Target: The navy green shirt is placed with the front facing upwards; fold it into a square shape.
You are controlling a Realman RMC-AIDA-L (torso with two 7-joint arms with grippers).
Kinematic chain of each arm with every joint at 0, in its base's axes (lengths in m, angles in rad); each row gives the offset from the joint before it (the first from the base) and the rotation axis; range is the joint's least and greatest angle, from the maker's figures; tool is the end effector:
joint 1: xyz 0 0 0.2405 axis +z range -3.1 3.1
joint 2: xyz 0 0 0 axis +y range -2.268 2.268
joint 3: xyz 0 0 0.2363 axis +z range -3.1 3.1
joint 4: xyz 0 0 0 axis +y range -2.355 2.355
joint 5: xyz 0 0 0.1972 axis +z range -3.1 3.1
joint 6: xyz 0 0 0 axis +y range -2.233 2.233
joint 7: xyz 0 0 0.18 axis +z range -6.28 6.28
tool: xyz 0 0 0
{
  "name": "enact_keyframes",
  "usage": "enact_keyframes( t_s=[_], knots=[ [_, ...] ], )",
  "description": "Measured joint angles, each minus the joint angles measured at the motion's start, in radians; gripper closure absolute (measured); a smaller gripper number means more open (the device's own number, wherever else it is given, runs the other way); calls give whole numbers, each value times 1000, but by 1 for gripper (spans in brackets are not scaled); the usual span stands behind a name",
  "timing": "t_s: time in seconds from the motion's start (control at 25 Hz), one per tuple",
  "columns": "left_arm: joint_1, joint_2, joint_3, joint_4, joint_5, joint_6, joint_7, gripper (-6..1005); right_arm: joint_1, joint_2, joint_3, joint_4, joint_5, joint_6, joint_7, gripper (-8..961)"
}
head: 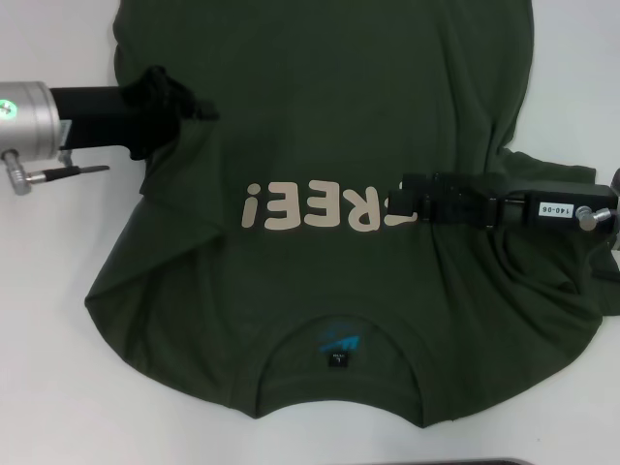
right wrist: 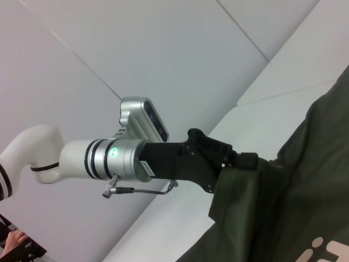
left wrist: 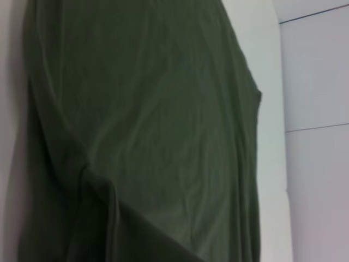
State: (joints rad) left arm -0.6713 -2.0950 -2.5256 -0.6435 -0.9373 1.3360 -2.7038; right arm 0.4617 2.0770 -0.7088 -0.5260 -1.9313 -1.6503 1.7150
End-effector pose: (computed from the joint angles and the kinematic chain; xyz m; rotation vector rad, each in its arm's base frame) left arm -0.2260 0.3713 -0.0324 -1.9121 -2.2277 -0.7010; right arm 0.2310 0.2843 -0.0371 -2.6501 1.3148 0.9523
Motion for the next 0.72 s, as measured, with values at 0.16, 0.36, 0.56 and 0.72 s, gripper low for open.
enact_keyframes(
  t_s=[0.16, 0.36, 0.56, 0.72],
  knots=[
    [-2, -12, 12, 2, -2, -12, 7, 970, 0, -1, 0, 0, 0, 1, 3, 38],
    [-9, -22, 20, 2, -44, -12, 24, 967, 0, -1, 0, 0, 0, 3, 3, 38],
    [-10, -26, 23, 2, -95, 11, 69, 887, -3, -3, 2, 0, 0, 6, 3, 38],
    [-12, 0, 53, 9, -85, 10, 52, 755, -3, -3, 3, 0, 0, 6, 3, 38]
  ],
)
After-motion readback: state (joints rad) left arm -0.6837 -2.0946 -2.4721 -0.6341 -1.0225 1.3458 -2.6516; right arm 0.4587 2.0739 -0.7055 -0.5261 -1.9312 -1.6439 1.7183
